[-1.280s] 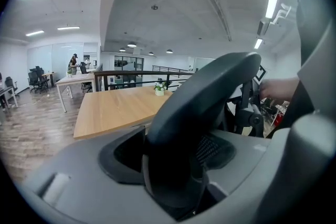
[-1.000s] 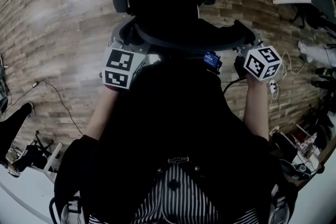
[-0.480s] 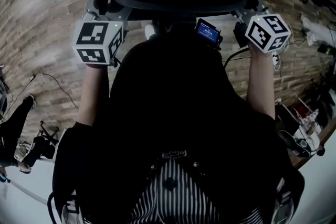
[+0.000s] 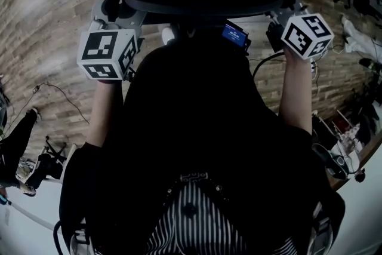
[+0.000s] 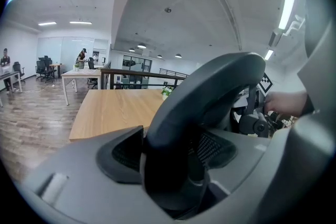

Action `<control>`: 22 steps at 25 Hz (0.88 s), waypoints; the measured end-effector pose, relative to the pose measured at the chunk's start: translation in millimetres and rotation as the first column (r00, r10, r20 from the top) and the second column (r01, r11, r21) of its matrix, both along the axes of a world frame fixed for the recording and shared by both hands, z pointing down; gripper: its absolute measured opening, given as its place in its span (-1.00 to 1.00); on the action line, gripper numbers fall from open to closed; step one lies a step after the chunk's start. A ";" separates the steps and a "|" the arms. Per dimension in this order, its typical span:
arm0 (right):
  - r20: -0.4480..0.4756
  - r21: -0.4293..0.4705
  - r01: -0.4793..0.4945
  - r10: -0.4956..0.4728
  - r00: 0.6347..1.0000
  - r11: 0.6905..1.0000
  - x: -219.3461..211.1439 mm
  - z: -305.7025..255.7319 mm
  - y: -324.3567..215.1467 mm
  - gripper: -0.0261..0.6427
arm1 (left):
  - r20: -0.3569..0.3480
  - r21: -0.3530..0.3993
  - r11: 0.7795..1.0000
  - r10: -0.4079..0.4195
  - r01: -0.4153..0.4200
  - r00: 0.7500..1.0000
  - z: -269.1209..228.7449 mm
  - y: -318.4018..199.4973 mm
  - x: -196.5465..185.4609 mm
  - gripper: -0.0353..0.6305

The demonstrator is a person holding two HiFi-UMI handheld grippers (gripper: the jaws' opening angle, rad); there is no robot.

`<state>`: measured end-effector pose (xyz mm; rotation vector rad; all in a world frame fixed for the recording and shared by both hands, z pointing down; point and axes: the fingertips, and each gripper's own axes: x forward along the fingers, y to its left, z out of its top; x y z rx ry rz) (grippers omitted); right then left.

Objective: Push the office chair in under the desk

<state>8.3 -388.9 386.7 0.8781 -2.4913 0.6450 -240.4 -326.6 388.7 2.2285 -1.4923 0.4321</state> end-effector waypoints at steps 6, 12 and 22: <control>0.013 -0.007 0.043 -0.043 0.999 0.999 -4.7 -1.8 -33.0 -0.04 | -0.019 -0.016 0.999 -0.028 0.028 0.999 -0.9 -24.3 -1.7 0.01; 0.005 -0.003 0.079 -0.079 0.997 0.997 -28.3 11.3 -84.9 -0.04 | -0.035 -0.050 0.998 -0.025 0.023 0.999 13.8 -69.7 -21.9 0.00; -0.009 0.004 0.123 -0.123 0.992 0.992 -49.3 7.0 -150.8 -0.04 | 0.002 -0.071 0.990 -0.119 0.118 0.993 7.9 -131.7 -43.3 0.02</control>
